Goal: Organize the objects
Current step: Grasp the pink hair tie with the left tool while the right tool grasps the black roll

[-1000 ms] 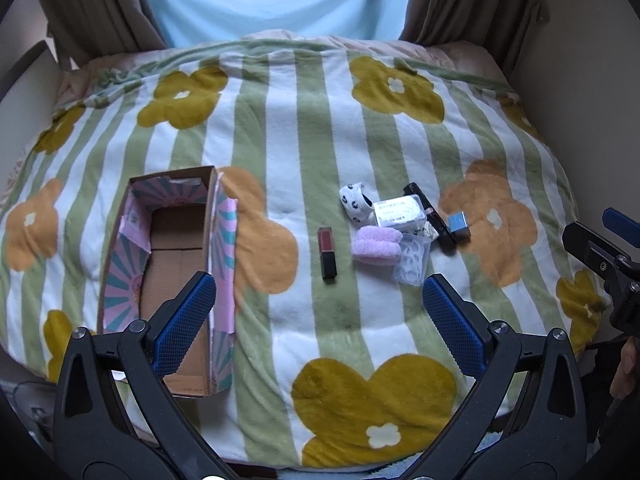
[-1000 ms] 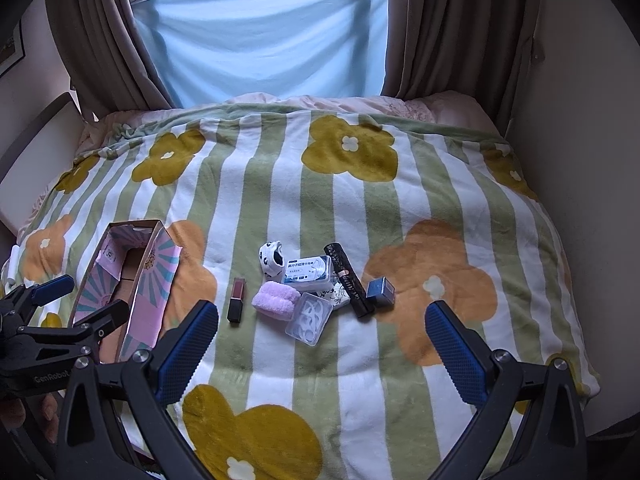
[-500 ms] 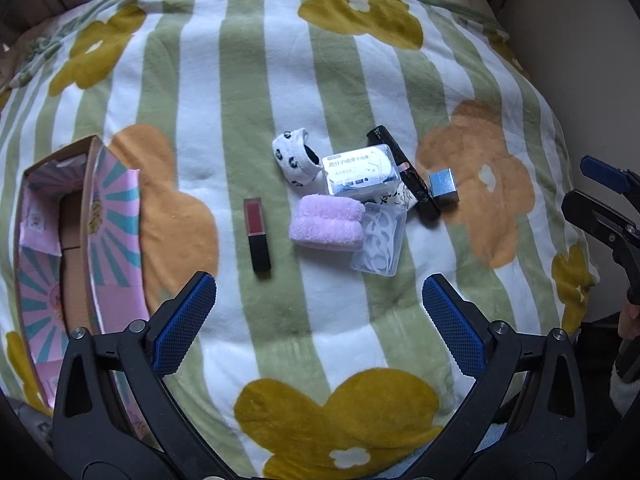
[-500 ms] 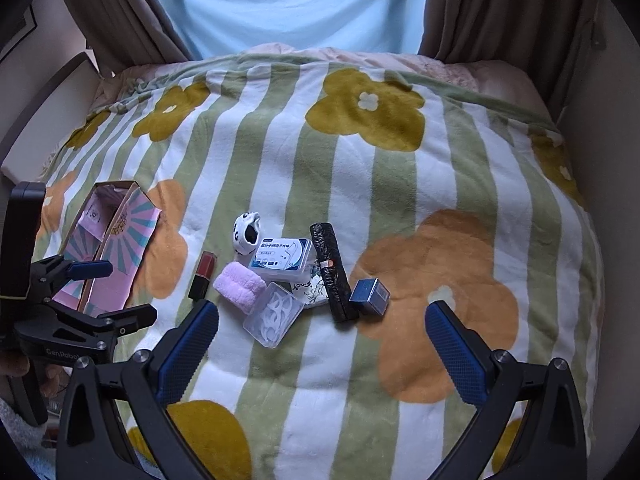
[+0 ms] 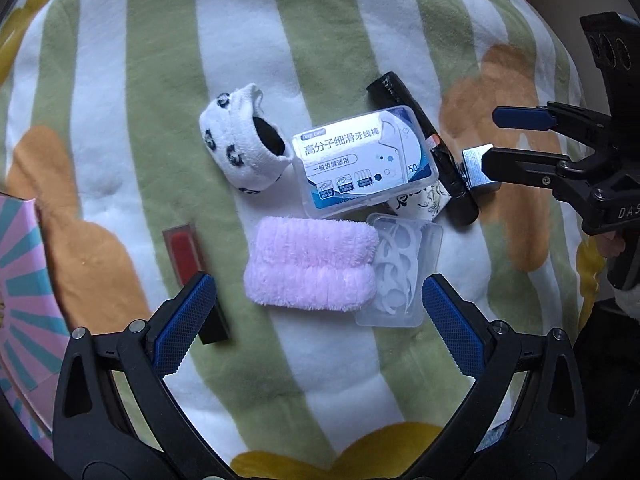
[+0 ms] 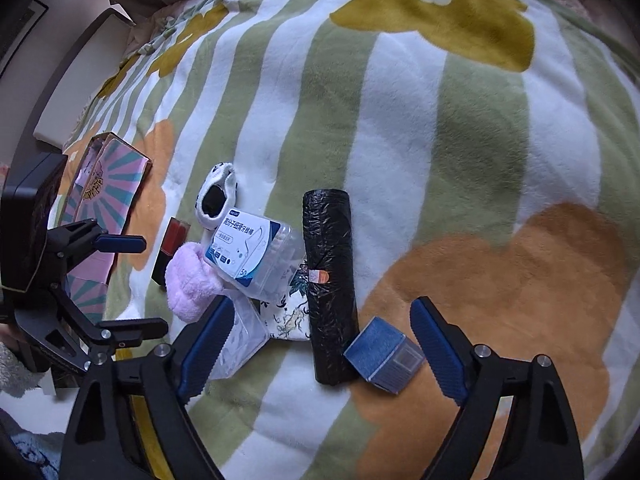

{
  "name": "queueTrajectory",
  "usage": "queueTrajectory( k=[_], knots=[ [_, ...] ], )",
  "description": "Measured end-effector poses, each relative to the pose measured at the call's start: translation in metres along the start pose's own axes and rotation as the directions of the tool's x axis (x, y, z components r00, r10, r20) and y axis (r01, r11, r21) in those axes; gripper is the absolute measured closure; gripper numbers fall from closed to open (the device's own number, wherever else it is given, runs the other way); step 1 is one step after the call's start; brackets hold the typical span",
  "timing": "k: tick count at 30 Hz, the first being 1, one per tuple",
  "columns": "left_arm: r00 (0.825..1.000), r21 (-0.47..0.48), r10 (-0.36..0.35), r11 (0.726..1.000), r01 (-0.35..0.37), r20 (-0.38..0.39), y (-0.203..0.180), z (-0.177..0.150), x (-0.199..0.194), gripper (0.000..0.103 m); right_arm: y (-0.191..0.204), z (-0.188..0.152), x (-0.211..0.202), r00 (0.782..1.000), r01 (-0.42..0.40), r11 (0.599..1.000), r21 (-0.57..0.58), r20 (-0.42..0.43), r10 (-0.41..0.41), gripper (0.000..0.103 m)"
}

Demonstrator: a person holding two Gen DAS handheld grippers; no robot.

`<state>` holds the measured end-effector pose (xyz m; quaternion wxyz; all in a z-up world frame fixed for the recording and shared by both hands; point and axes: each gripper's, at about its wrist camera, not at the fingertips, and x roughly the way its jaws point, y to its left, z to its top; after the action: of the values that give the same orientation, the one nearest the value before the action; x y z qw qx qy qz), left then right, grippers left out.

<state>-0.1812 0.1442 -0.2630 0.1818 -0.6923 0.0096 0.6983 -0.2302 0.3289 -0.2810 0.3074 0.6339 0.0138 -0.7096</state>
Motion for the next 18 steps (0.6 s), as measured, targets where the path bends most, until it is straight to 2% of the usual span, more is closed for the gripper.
queueTrajectory(
  k=[6, 9, 10, 11, 13, 14, 18],
  knots=[
    [0.994, -0.073, -0.103, 0.992, 0.099, -0.046, 0.015, 0.012, 0.025, 0.002, -0.014, 0.009, 0.035, 0.993, -0.082, 0.996, -0.038, -0.090, 0.079, 0.035],
    [0.982, -0.107, -0.178, 0.980, 0.170, -0.064, 0.022, 0.015, 0.033, 0.008, -0.025, 0.010, 0.043, 0.984, -0.142, 0.990, -0.013, -0.112, 0.139, 0.040],
    [0.978, -0.111, -0.198, 0.976, 0.189, -0.073, 0.022, 0.014, 0.035, 0.011, -0.029, 0.011, 0.046, 0.980, -0.163, 0.987, 0.000, -0.116, 0.162, 0.044],
    [0.975, -0.110, -0.205, 0.974, 0.196, -0.082, 0.023, 0.014, 0.038, 0.015, -0.032, 0.010, 0.048, 0.975, -0.185, 0.983, 0.013, -0.120, 0.185, 0.048],
    [0.977, -0.087, -0.192, 0.979, 0.184, -0.091, 0.022, 0.011, 0.041, 0.027, -0.036, 0.008, 0.051, 0.967, -0.217, 0.976, 0.031, -0.128, 0.219, 0.062],
    [0.979, -0.074, -0.183, 0.981, 0.177, -0.094, 0.021, 0.009, 0.041, 0.034, -0.037, 0.007, 0.051, 0.967, -0.215, 0.976, 0.029, -0.130, 0.217, 0.063],
    [0.980, -0.057, -0.179, 0.983, 0.175, -0.081, 0.024, 0.003, 0.035, 0.051, -0.037, 0.007, 0.047, 0.972, -0.201, 0.980, 0.011, -0.123, 0.201, 0.068]
  ],
)
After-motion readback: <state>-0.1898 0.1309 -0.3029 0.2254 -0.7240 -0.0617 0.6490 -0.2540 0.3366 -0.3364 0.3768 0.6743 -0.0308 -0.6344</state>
